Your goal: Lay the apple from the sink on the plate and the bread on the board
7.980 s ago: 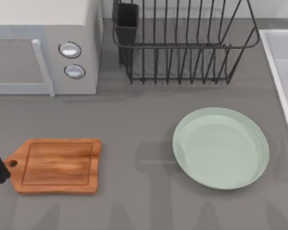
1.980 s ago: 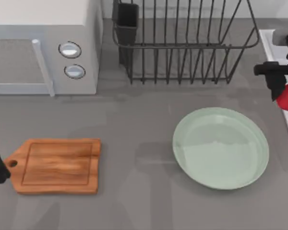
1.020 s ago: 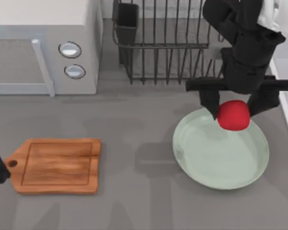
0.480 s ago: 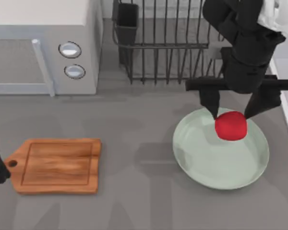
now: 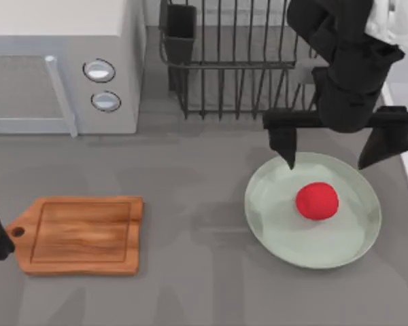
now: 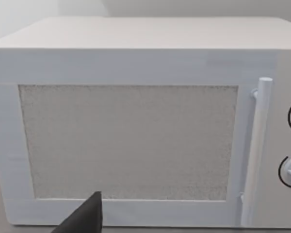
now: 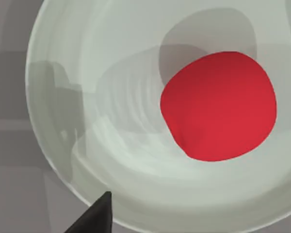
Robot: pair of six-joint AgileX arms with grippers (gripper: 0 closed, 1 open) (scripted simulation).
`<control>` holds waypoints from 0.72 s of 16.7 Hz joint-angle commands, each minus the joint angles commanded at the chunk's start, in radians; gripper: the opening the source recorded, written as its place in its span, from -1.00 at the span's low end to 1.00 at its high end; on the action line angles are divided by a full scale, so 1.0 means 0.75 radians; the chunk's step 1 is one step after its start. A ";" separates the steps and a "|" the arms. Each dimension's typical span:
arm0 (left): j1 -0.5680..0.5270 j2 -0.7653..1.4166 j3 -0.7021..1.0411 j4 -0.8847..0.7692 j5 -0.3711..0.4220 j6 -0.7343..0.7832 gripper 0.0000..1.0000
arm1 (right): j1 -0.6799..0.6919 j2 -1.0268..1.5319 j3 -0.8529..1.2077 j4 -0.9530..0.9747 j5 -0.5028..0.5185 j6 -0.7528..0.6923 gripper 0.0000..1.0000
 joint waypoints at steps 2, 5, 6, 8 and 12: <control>0.000 0.000 0.000 0.000 0.000 0.000 1.00 | 0.000 0.000 0.000 0.000 0.000 0.000 1.00; 0.000 0.000 0.000 0.000 0.000 0.000 1.00 | -0.002 0.000 0.000 0.000 0.000 0.000 1.00; 0.000 0.000 0.000 0.000 0.000 0.000 1.00 | -0.006 -0.013 -0.009 0.011 0.000 -0.004 1.00; 0.000 0.000 0.000 0.000 0.000 0.000 1.00 | -0.026 -0.080 -0.062 0.061 0.000 -0.024 1.00; 0.000 0.000 0.000 0.000 0.000 0.000 1.00 | -0.102 -0.379 -0.326 0.260 0.000 -0.103 1.00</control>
